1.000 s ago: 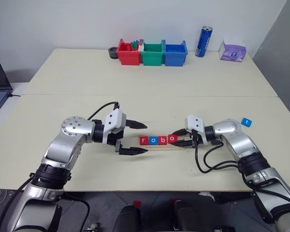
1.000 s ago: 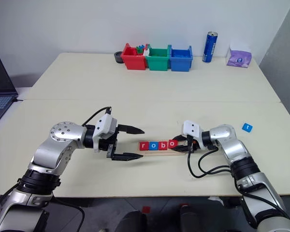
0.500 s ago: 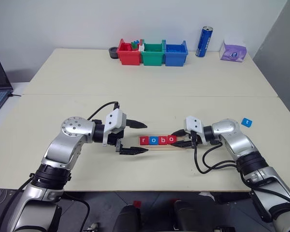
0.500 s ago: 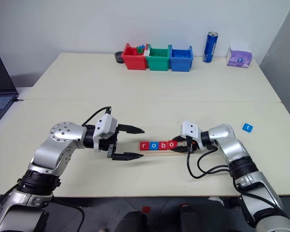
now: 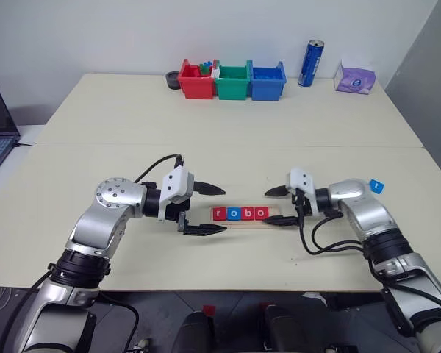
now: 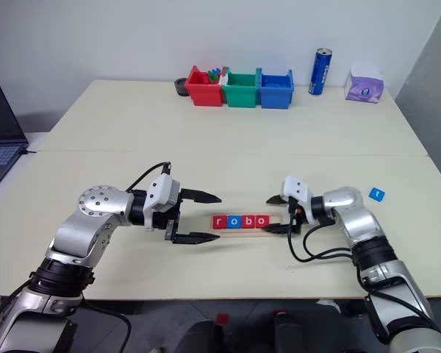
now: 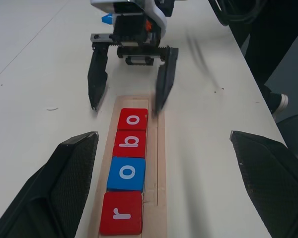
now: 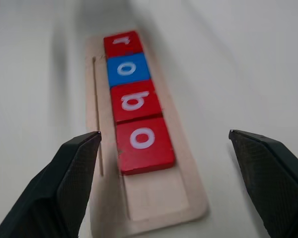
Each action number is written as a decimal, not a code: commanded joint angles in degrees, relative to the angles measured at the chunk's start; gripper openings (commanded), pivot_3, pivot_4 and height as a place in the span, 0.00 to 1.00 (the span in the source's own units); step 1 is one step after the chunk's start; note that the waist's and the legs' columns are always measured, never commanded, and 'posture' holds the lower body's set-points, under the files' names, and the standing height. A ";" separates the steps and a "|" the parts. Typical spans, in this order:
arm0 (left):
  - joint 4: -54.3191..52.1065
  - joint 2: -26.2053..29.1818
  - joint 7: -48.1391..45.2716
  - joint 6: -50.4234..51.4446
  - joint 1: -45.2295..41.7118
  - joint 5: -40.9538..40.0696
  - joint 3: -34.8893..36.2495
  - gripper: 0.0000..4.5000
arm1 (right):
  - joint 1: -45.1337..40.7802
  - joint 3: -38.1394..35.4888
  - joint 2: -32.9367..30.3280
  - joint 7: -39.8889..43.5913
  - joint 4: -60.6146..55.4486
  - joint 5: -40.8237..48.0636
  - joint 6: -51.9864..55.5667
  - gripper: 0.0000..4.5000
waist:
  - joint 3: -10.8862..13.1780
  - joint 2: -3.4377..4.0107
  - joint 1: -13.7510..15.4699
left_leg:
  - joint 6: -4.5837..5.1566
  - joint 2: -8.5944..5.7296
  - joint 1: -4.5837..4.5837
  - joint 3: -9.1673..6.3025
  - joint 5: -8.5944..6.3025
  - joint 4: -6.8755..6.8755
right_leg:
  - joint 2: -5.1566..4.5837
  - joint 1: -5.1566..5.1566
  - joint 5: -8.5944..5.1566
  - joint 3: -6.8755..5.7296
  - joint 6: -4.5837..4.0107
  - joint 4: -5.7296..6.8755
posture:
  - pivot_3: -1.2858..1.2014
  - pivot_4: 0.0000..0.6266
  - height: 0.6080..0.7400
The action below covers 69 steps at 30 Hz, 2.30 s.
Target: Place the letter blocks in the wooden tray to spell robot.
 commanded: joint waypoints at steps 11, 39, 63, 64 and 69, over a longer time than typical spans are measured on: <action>4.20 -15.04 7.50 -2.94 -8.21 4.45 -5.74 1.00 | 13.25 -28.88 5.17 -48.36 -28.75 -0.54 24.97 0.99 | -0.02 0.00 0.20 | -0.02 -0.14 -0.06 -0.01 0.01 0.02 | -0.02 0.02 0.01 0.09 0.02 0.04 | 0.52 0.24 1.00; 7.46 -17.47 7.37 -5.03 -12.35 6.37 -7.11 1.00 | 9.01 -35.66 15.59 -80.09 -9.67 -3.84 23.92 0.90 | -0.11 0.18 -0.36 | -0.01 -0.09 0.00 0.13 0.01 -0.09 | 0.12 -0.02 0.00 0.25 0.02 0.00 | 0.52 0.24 1.00; -2.53 -5.68 -0.91 -2.34 -4.61 1.69 -4.32 1.00 | 22.36 -19.66 12.28 -64.89 -47.75 6.35 52.44 0.32 | -0.10 0.25 -0.76 | 0.01 0.04 -0.02 -0.06 -0.01 -0.20 | 0.29 -0.10 -0.04 0.23 -0.04 -0.03 | 0.52 0.24 1.00; -3.58 -4.51 -1.23 -1.95 -3.53 1.06 -3.91 1.00 | 23.23 -18.81 12.71 -64.63 -50.26 7.20 54.87 0.32 | -0.10 0.25 -0.64 | 0.01 0.04 -0.02 -0.10 -0.01 -0.20 | 0.30 -0.10 -0.05 0.19 -0.05 -0.02 | 0.52 0.24 1.00; -5.97 -0.58 -1.80 -2.46 0.36 0.87 -2.85 1.00 | 24.59 -15.67 18.13 -67.22 -56.35 7.81 63.08 0.32 | -0.10 0.25 -0.37 | 0.01 0.00 -0.04 -0.07 0.00 -0.15 | 0.24 -0.07 -0.06 0.17 -0.03 -0.01 | 0.52 0.24 1.00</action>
